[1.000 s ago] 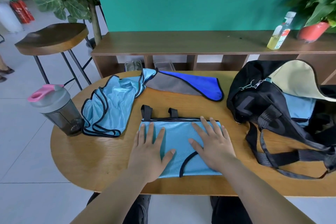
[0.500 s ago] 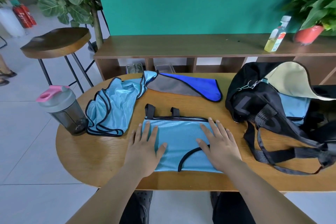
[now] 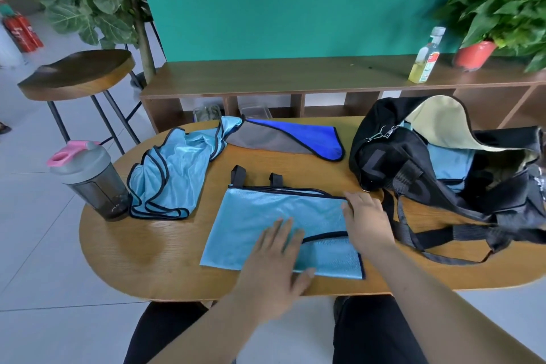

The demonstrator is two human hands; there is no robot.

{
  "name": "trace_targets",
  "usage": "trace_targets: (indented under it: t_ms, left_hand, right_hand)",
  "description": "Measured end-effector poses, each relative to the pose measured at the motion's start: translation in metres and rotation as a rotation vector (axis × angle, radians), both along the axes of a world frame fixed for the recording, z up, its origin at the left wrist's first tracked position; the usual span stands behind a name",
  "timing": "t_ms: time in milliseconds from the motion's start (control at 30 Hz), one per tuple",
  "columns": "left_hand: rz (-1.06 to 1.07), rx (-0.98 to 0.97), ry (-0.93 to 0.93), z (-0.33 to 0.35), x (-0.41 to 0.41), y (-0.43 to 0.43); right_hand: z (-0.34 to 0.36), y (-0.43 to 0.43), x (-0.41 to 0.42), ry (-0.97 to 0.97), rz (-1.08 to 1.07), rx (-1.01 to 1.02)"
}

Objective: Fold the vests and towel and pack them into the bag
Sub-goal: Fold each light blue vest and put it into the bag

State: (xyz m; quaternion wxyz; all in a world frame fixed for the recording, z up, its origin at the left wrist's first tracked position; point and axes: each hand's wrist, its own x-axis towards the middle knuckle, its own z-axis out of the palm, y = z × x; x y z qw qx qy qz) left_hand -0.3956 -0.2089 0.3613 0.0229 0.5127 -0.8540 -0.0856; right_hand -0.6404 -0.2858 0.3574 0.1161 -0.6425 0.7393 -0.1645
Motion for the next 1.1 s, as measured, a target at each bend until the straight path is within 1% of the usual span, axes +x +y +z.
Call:
trace_targets:
  t_ms: [100, 233, 433, 533, 633, 700, 833, 900, 1000, 1100]
  left_hand:
    - [-0.063, -0.015, -0.054, -0.005, -0.037, 0.008]
    - [-0.057, -0.069, -0.086, -0.021, -0.047, 0.012]
    - [-0.166, -0.173, -0.121, -0.034, -0.026, 0.019]
    - [-0.148, -0.189, -0.088, -0.038, -0.023, 0.025]
    - [-0.117, -0.189, -0.063, -0.041, -0.024, 0.033]
    - [-0.100, -0.200, -0.052, -0.043, -0.027, 0.038]
    - [-0.068, -0.192, -0.046, -0.045, -0.033, 0.046]
    - [-0.060, -0.176, -0.029, -0.045, -0.034, 0.049]
    - [-0.061, -0.209, 0.005, -0.045, -0.033, 0.050]
    - [-0.040, -0.230, 0.102, -0.042, -0.034, 0.050]
  right_hand:
    - [0.010, -0.016, -0.006, 0.071, 0.031, 0.096]
    - [0.014, -0.022, -0.007, 0.134, 0.059, 0.172]
    - [0.023, -0.012, -0.011, -0.129, 0.008, 0.245]
    - [0.031, -0.004, -0.013, -0.210, -0.029, 0.257]
    - [0.034, 0.003, -0.014, -0.284, -0.019, 0.281]
    - [0.037, 0.006, -0.013, -0.287, 0.001, 0.331]
    - [0.044, 0.013, -0.006, -0.090, 0.072, 0.413]
    - [0.047, 0.016, -0.003, -0.057, 0.097, 0.424]
    - [0.053, 0.020, -0.003, -0.088, 0.079, 0.404]
    - [0.054, 0.021, -0.006, -0.252, 0.025, 0.408]
